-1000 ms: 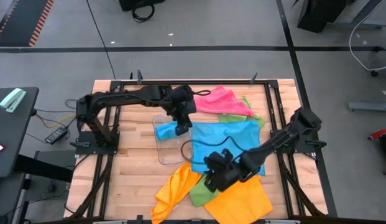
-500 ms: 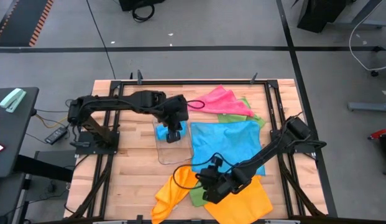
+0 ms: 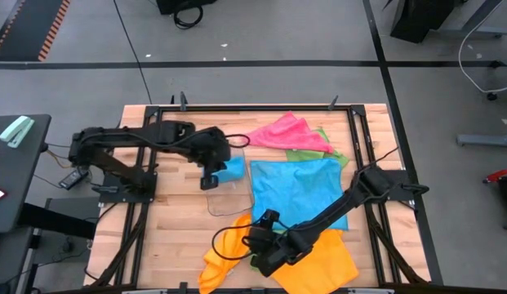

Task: Fold microfiber towels
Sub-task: Fold the blue towel

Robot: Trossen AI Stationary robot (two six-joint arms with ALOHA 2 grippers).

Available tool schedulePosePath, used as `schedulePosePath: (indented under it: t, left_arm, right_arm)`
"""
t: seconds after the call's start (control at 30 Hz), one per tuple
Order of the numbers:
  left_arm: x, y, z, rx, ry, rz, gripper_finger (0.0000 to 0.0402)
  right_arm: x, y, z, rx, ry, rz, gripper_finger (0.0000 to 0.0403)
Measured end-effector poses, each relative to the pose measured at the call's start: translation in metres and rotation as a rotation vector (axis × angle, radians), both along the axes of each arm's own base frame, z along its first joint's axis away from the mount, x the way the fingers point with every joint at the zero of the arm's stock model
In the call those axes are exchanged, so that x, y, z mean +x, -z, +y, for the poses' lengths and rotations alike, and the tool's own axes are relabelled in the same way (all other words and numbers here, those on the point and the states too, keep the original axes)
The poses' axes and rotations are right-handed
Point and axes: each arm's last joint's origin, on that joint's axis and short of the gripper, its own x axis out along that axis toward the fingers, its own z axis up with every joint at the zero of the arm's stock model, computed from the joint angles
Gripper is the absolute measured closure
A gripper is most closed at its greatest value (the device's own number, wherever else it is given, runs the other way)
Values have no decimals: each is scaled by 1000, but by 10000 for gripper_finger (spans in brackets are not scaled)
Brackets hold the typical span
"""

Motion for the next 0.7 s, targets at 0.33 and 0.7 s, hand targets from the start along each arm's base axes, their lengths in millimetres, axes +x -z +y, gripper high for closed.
schedulePosePath:
  t: [0.33,0.7]
  left_arm:
    - [-28,8,-1,-16,-29,-94,384]
    - [-41,3,-1,-34,-53,-130,395]
  right_arm:
    - [4,29,-3,-66,62,52,178]
    - [4,42,-12,-57,156,51,208]
